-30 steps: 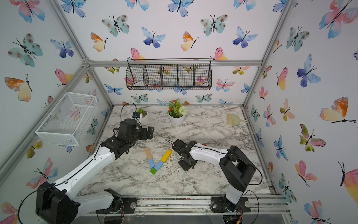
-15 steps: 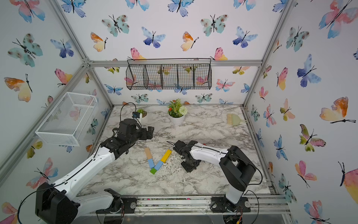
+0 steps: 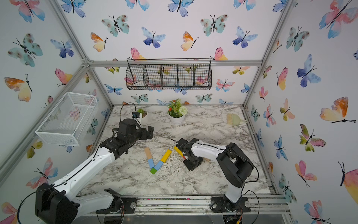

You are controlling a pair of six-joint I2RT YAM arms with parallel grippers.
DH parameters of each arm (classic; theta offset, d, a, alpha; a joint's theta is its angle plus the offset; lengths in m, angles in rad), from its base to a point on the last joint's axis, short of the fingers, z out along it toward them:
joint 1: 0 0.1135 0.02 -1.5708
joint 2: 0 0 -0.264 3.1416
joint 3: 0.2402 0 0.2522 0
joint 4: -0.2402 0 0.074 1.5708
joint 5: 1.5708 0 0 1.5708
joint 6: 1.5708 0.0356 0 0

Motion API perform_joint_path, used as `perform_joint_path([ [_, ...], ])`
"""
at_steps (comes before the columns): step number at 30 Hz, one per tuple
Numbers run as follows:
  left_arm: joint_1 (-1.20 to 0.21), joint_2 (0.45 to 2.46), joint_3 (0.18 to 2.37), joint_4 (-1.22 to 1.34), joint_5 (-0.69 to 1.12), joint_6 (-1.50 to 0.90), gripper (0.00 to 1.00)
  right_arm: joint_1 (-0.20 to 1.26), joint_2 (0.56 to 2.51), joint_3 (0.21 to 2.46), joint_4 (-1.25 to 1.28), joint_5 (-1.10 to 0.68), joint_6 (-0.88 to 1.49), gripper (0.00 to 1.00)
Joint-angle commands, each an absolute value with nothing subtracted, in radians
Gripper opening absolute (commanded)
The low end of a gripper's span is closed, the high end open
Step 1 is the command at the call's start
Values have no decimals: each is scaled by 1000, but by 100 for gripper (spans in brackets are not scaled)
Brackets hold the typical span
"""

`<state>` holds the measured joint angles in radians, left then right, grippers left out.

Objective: Assemble the letter v with building blocks
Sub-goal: Assemble the building block at the center of the board.

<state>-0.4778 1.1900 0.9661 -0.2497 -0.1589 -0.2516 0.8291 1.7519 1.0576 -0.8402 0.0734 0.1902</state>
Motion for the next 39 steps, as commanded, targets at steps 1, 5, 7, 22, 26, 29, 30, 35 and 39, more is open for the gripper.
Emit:
perform_joint_path([
  [1, -471, 1166, 955, -238, -152, -252, 98, 814, 1773, 1063, -829, 54, 167, 29],
  [5, -469, 1165, 955, -238, -150, -252, 98, 804, 1779, 1054, -807, 41, 146, 29],
  [7, -469, 1164, 955, -238, -149, -252, 98, 803, 1783, 1046, -791, 39, 132, 29],
  [22, -468, 1160, 951, -235, -147, -252, 98, 764, 1793, 1010, -722, 18, 72, 28],
  [26, -466, 1159, 951, -235, -146, -252, 98, 755, 1792, 1014, -727, 35, 69, 27],
  [29, -465, 1159, 951, -234, -144, -252, 98, 753, 1788, 1015, -726, 36, 66, 27],
  [30, -466, 1160, 951, -233, -144, -252, 98, 753, 1791, 1017, -727, 38, 66, 28],
  [35, -466, 1159, 951, -233, -143, -252, 98, 753, 1812, 1031, -732, 47, 61, 27],
  [39, -466, 1160, 950, -233, -143, -252, 98, 752, 1820, 1039, -733, 49, 58, 27],
])
